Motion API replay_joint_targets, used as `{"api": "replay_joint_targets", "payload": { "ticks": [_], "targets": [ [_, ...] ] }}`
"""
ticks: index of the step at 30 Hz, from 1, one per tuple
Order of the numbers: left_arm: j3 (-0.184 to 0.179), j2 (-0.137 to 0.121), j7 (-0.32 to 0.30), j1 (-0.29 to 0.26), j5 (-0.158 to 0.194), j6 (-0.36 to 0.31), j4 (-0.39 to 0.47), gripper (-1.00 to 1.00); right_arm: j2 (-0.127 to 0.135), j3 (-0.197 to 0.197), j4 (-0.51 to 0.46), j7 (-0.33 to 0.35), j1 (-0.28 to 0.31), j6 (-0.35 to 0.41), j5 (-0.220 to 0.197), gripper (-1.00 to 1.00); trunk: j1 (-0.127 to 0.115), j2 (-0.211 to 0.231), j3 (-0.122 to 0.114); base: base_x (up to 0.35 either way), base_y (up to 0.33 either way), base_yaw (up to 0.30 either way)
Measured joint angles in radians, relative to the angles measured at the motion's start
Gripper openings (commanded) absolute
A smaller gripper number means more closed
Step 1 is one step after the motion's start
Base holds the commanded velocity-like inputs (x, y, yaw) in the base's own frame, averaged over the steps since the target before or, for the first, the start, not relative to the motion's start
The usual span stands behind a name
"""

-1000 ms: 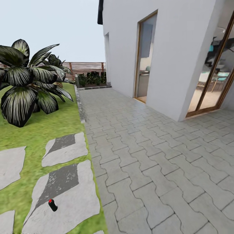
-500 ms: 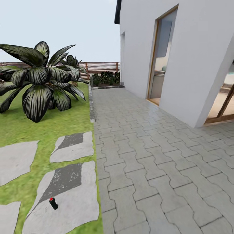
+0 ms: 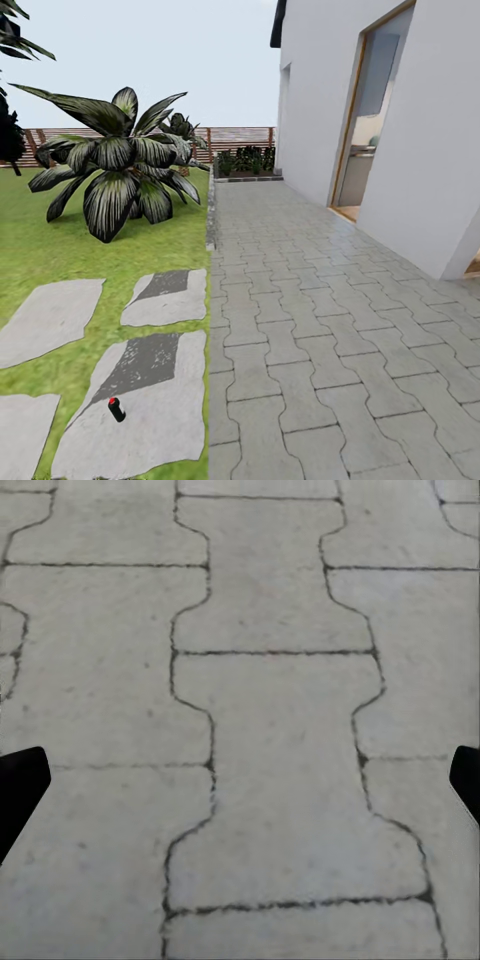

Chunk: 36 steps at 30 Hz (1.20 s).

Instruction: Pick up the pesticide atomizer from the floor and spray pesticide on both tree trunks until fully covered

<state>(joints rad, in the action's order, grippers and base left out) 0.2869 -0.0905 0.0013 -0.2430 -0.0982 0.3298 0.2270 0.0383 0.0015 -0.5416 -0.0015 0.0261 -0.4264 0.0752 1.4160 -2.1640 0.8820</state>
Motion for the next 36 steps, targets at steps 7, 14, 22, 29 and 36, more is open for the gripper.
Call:
{"api": "replay_joint_targets", "payload": {
  "ticks": [7, 14, 22, 29, 36],
  "targets": [
    [0.000, 0.000, 0.000, -0.001, 0.000, 0.000, 0.000, 1.00, 0.000, 0.000, 0.000, 0.000, 0.000, 0.000, 0.000, 1.00, 0.000, 0.000, 0.000, 0.046, -0.049, 0.276],
    [0.000, 0.000, 0.000, -0.001, 0.000, 0.001, 0.001, 1.00, 0.000, 0.000, 0.000, 0.000, 0.000, 0.000, 0.000, 1.00, 0.000, 0.000, 0.000, 0.003, -0.003, 0.276],
    [0.000, 0.000, 0.000, -0.001, 0.000, 0.000, 0.002, 1.00, 0.000, 0.000, 0.000, 0.000, 0.000, 0.000, 0.000, 1.00, 0.000, 0.000, 0.000, 0.030, -0.010, 0.276],
    [0.000, 0.000, 0.000, -0.001, 0.000, 0.000, 0.001, 1.00, 0.000, 0.000, -0.001, 0.000, 0.000, 0.000, 0.000, 1.00, 0.000, 0.000, 0.000, 0.215, -0.163, 0.276],
    [0.000, 0.000, 0.000, -0.001, 0.000, 0.000, 0.002, 1.00, 0.000, 0.000, -0.001, 0.000, 0.000, 0.000, 0.000, 1.00, 0.000, 0.000, 0.000, 0.230, -0.185, 0.276]
  ]
}}
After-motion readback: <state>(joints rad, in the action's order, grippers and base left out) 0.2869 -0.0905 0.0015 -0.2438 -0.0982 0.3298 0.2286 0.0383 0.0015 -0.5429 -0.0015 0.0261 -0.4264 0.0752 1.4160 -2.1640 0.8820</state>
